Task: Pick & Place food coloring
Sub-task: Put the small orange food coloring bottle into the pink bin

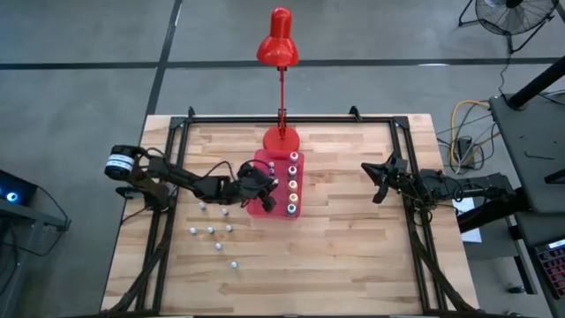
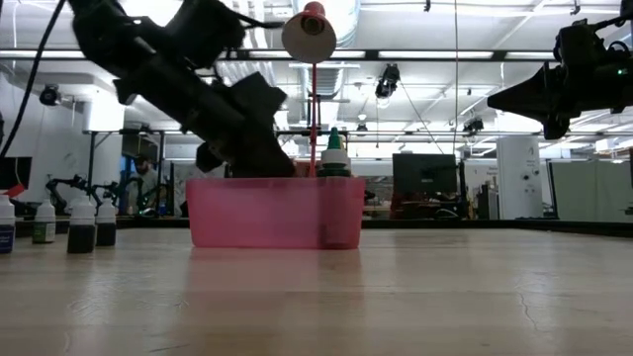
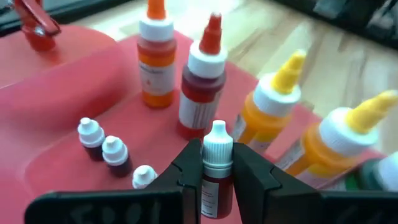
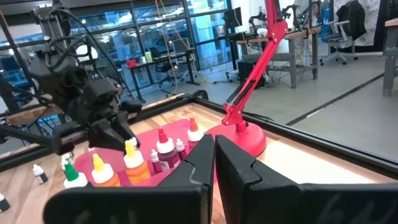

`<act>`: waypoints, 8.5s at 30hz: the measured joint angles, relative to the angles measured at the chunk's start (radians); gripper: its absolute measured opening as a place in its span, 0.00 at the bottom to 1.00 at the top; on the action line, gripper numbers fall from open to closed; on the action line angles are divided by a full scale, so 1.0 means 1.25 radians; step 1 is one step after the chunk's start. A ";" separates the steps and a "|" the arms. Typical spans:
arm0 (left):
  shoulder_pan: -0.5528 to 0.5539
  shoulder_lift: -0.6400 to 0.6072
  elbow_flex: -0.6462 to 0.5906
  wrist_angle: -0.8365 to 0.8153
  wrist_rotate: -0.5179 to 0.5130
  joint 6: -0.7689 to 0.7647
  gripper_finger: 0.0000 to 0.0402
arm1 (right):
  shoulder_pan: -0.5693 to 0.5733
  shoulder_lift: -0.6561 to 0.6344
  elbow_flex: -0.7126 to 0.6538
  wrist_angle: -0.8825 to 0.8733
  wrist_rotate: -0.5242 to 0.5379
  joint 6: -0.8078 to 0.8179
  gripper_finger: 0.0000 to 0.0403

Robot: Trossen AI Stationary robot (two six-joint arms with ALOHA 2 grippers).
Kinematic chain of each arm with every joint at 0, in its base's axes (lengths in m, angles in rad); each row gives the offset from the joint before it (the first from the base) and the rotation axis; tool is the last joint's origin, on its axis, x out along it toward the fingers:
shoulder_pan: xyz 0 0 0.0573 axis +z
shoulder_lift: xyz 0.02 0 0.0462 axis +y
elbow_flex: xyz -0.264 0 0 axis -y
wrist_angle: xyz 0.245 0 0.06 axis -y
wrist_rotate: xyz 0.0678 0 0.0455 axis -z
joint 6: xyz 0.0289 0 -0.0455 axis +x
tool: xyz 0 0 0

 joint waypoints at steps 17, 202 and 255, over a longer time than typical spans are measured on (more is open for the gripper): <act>-0.194 -0.155 -0.123 0.105 -0.128 -0.020 0.09 | 0.000 0.000 0.000 0.000 0.000 0.000 0.02; -0.604 0.151 0.230 -0.068 -0.272 -0.144 0.25 | 0.000 0.001 0.000 0.000 0.000 0.000 0.02; -0.401 0.480 0.906 -1.047 0.403 -0.380 0.43 | 0.000 0.001 0.000 0.000 0.000 0.000 0.02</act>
